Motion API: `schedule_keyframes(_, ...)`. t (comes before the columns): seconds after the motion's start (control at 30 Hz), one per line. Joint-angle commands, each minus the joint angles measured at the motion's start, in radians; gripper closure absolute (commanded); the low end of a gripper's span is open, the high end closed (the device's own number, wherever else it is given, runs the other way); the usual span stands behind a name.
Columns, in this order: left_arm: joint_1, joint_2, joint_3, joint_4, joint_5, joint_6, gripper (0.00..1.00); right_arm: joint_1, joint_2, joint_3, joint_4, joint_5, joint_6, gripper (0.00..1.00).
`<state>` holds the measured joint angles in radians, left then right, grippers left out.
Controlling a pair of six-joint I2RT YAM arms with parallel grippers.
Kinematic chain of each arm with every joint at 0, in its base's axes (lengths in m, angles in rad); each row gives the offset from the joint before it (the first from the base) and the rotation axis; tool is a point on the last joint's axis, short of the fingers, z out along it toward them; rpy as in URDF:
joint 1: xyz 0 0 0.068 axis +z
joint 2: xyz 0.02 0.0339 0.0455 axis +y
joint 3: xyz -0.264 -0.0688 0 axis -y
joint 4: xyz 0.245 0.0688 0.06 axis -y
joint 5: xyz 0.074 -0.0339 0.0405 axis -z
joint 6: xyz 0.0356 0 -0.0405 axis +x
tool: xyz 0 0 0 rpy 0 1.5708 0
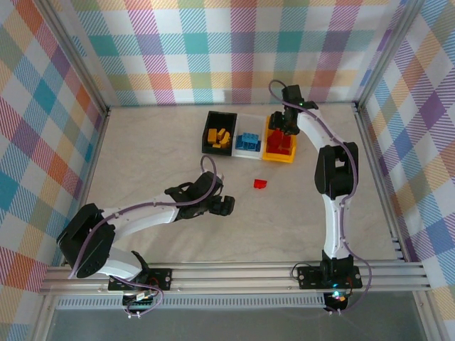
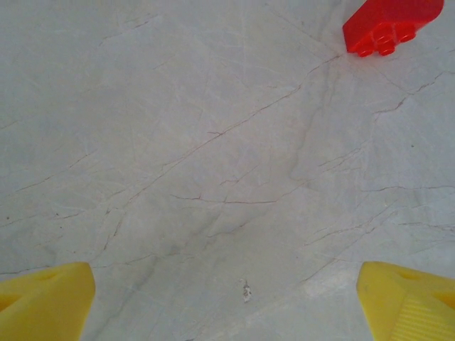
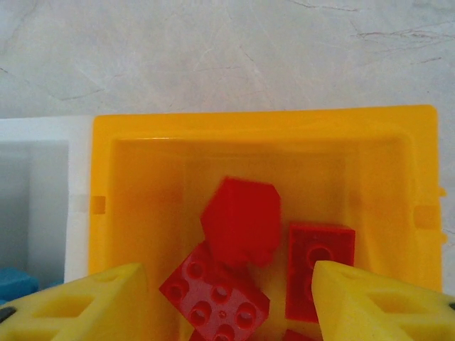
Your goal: Sort the legos into containers by color
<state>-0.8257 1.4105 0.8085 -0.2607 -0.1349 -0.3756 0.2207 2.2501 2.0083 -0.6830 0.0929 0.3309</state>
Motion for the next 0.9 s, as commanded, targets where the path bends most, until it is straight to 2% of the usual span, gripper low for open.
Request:
schedule_keyframes(0.0, 0.013, -0.048, -0.012, -0.009, 0.009, -0.024, 0.05, -0.007, -0.090, -0.013, -0.014, -0.021, -0.006, 0.35)
schedule_keyframes(0.13, 0.012, -0.076, -0.023, -0.009, 0.013, -0.033, 0.05, -0.005, -0.182, -0.081, 0.004, -0.054, 0.002, 0.30)
schedule_keyframes(0.27, 0.012, -0.103, -0.034, -0.005, 0.026, -0.047, 0.05, 0.000, -0.330, -0.220, 0.032, -0.095, 0.010, 0.25)
schedule_keyframes(0.47, 0.011, -0.112, -0.054, 0.053, 0.076, -0.065, 0.04, 0.008, -0.599, -0.548, 0.109, -0.158, 0.060, 0.19)
schedule_keyframes(0.6, -0.022, -0.061, -0.004, 0.028, 0.056, -0.048, 0.03, 0.008, -0.744, -0.749, 0.133, -0.191, 0.081, 0.16)
schedule_keyframes(0.7, -0.050, -0.022, 0.046, 0.007, 0.038, -0.036, 0.03, 0.012, -0.801, -0.871, 0.132, -0.204, 0.073, 0.16)
schedule_keyframes(0.87, -0.060, 0.013, 0.068, 0.027, 0.044, -0.044, 0.02, 0.070, -0.789, -0.995, 0.151, -0.252, 0.067, 0.15)
